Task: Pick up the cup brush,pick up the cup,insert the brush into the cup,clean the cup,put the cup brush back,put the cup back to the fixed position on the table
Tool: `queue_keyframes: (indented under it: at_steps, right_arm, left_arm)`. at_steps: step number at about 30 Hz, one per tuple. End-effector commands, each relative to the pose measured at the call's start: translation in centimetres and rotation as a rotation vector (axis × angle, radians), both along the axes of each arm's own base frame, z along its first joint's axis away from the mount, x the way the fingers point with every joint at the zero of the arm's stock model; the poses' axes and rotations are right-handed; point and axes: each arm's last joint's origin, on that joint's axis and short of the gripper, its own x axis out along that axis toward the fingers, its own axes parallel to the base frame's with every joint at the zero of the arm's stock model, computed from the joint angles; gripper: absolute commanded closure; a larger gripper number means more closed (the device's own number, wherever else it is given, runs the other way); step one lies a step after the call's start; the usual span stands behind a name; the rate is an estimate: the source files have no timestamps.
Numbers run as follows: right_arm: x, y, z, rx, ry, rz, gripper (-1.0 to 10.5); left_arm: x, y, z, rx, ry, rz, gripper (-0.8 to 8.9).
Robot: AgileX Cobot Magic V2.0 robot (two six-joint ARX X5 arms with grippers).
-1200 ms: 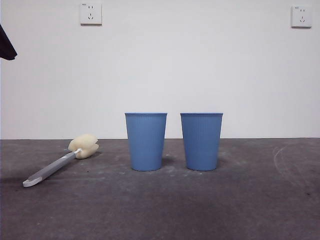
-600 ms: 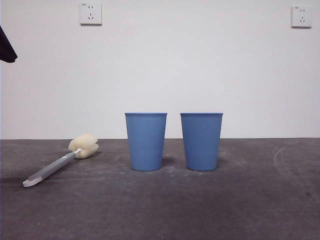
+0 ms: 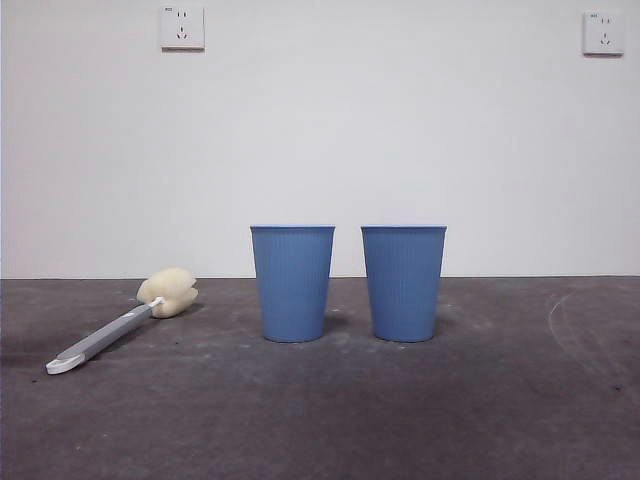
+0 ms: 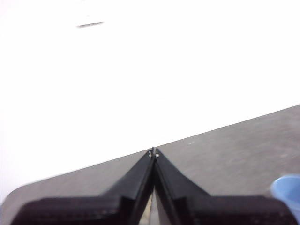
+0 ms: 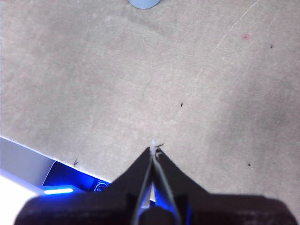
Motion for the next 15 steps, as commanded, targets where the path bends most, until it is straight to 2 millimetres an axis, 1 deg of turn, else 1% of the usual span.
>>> queue_keyframes:
  at_steps: [1,5,9,12,15]
  right_arm:
    - [0.0,0.0,0.2,0.002,-0.006,-0.006,9.5]
    - [0.0,0.0,0.2,0.002,-0.006,-0.006,9.5]
    - [0.0,0.0,0.2,0.002,-0.006,-0.006,9.5]
    - [0.0,0.0,0.2,0.002,-0.006,-0.006,9.5]
    - [0.0,0.0,0.2,0.002,-0.006,-0.006,9.5]
  left_arm:
    - [-0.4,0.7,-2.6,0.016,0.032,0.062,8.18]
    - [-1.2,1.3,-6.1,0.016,0.088,0.117,8.18]
    - [-1.9,1.5,-9.5,0.011,0.126,0.134,8.18]
    - [-2.2,1.5,-11.5,-0.001,0.14,0.133,8.18]
    - [-2.4,1.4,-13.1,-0.025,0.145,0.133,8.18]
